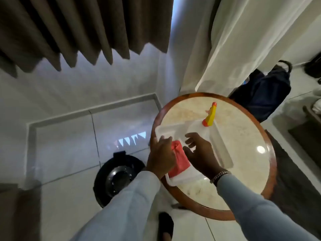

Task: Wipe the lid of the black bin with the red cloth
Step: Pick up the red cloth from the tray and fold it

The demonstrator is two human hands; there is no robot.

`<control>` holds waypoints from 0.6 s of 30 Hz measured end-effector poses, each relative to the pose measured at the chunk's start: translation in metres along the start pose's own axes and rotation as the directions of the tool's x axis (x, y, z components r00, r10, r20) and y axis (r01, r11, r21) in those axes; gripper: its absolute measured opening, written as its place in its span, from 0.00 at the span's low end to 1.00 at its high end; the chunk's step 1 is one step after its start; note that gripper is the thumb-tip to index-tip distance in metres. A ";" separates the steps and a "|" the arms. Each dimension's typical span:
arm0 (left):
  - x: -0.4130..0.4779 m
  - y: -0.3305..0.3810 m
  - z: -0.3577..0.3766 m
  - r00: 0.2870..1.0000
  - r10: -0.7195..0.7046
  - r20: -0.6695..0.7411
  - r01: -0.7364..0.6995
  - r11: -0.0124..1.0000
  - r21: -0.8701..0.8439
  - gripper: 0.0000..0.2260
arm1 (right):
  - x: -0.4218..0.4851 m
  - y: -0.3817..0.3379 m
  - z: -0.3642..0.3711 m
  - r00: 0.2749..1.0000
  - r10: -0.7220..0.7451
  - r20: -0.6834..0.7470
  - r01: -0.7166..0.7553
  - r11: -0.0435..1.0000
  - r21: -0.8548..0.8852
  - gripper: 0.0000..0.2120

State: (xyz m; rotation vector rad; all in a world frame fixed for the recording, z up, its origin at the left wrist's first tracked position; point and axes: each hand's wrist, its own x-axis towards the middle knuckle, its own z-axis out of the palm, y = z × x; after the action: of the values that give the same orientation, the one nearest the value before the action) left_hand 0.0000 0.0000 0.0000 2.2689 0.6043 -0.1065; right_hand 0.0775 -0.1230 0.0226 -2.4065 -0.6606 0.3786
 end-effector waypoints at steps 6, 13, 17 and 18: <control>0.052 -0.042 0.047 0.973 0.154 0.169 -0.227 0.745 0.627 0.33 | 0.020 0.065 0.066 0.956 0.241 0.169 -0.230 0.970 -0.080 0.27; 0.066 -0.048 0.068 0.971 0.232 0.055 -0.226 0.820 0.526 0.11 | 0.037 0.086 0.102 0.956 0.286 0.071 -0.286 0.958 -0.010 0.32; 0.060 -0.042 0.070 0.975 0.205 -0.081 -0.165 0.922 0.351 0.09 | 0.034 0.083 0.088 0.970 0.231 0.076 -0.233 0.972 0.020 0.19; 0.056 -0.040 0.068 0.972 0.201 -0.124 -0.158 0.944 0.291 0.10 | 0.032 0.079 0.082 0.980 0.190 0.056 -0.191 0.981 0.020 0.15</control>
State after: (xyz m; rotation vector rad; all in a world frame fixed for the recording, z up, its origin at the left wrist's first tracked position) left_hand 0.0388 -0.0019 -0.0887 2.6143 0.4796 0.0781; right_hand 0.0998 -0.1210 -0.0933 -2.4499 -0.4462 0.5293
